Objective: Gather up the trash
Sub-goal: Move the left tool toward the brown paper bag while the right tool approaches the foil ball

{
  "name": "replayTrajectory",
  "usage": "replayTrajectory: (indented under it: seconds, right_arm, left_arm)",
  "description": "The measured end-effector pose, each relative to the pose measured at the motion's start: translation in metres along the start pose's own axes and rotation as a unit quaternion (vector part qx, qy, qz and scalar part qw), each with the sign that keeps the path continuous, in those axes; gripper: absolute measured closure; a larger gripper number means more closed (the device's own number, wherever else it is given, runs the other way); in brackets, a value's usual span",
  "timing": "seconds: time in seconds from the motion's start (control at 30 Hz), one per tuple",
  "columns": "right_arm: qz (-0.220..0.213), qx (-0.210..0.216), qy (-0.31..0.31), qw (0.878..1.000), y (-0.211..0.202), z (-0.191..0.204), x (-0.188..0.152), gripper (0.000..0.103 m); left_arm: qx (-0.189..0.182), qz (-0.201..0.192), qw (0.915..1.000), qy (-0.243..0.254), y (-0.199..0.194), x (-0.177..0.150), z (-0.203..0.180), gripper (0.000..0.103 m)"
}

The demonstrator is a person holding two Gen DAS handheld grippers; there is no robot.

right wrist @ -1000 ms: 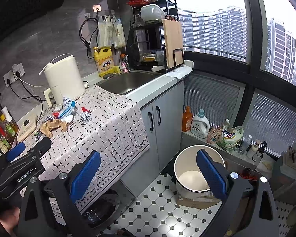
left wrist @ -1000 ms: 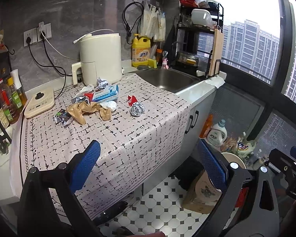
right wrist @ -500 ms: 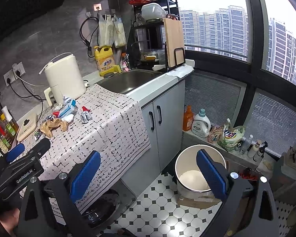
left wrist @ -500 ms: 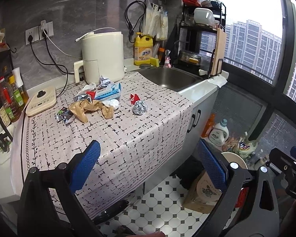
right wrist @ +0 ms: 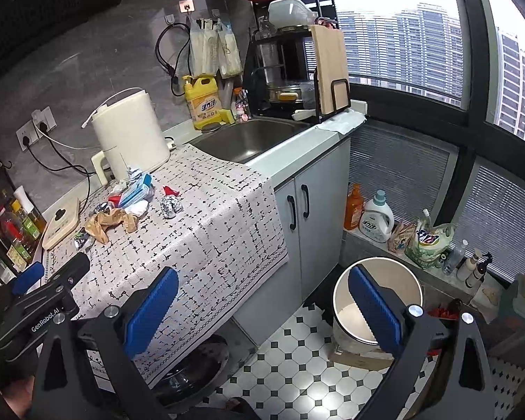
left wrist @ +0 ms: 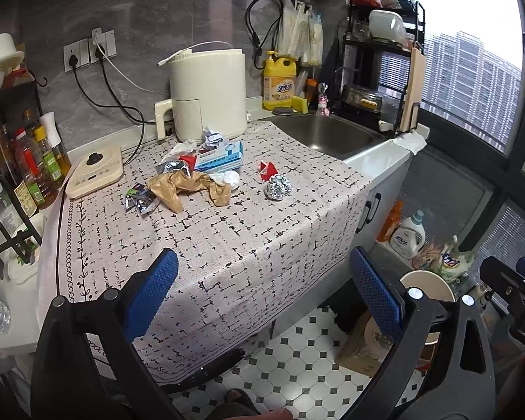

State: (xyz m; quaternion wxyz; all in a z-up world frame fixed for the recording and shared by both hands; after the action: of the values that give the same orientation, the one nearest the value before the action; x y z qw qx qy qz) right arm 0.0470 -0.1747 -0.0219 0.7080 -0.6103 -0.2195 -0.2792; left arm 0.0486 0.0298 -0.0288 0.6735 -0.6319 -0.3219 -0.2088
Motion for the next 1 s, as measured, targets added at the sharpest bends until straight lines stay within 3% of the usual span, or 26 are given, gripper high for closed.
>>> replayTrajectory:
  seconds: [0.67, 0.87, 1.0]
  right_arm:
    - [0.036, 0.066, -0.070, 0.995, 0.109, 0.103, 0.083, 0.008]
    - [0.061, 0.074, -0.085, 0.992, 0.149, 0.133, 0.098, 0.008]
    - [0.077, 0.075, -0.095, 0.990, 0.173, 0.151, 0.102, 0.008]
  left_arm:
    - [0.039, 0.014, 0.9940, -0.101, 0.102, 0.082, 0.107, 0.006]
    - [0.050, 0.027, 0.9912, -0.120, 0.134, 0.092, 0.135, 0.006]
    - [0.056, 0.038, 0.9893, -0.129, 0.155, 0.096, 0.153, 0.012]
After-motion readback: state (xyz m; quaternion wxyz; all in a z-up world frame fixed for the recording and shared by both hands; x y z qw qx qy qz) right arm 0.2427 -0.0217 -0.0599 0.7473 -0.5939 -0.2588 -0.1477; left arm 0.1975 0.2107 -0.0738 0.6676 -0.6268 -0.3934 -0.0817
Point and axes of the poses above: each gripper's, at about its wrist camera, not at the fingertips, and y roughly the way its jaws point, z to its left, x to its top, the point moved 6 cm from there along y, roughly the way its jaws point, and after that the axes turned 9 degrees about z, right-handed, at the moved point
